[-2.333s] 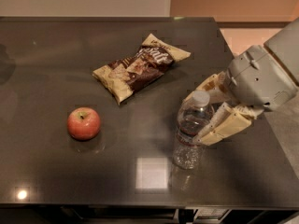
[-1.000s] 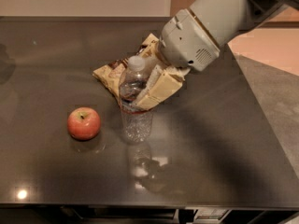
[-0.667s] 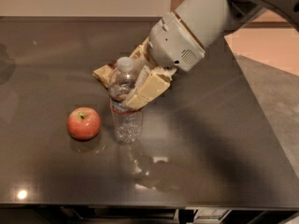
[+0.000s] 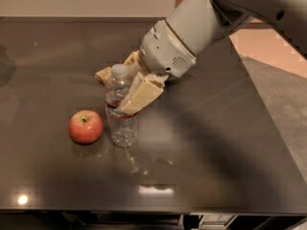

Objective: Move water bottle near apple

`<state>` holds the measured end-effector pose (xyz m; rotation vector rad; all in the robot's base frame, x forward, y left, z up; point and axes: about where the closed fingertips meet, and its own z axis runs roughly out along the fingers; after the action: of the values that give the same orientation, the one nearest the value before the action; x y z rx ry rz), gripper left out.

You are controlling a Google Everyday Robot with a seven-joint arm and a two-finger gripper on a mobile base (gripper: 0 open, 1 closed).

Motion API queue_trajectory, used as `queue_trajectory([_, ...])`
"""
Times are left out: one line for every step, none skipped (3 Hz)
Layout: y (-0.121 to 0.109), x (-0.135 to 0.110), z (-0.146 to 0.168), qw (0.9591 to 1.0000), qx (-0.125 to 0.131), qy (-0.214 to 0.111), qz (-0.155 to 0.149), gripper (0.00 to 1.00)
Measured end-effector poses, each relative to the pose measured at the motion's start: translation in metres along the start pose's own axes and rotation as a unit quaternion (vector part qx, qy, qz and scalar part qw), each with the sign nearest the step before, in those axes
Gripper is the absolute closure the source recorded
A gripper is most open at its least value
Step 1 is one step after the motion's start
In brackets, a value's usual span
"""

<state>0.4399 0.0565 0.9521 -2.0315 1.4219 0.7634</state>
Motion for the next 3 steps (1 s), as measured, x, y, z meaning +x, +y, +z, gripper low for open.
queue_trajectory([-0.0029, 0.0014, 0.0082, 1.0, -0.001, 0.001, -0.006, 0.6])
queue_trajectory([-0.0039, 0.0034, 0.0154, 0.9999, -0.006, 0.002, -0.011, 0.36])
queue_trajectory([-0.003, 0.0011, 0.0154, 0.9999, -0.005, 0.002, -0.012, 0.13])
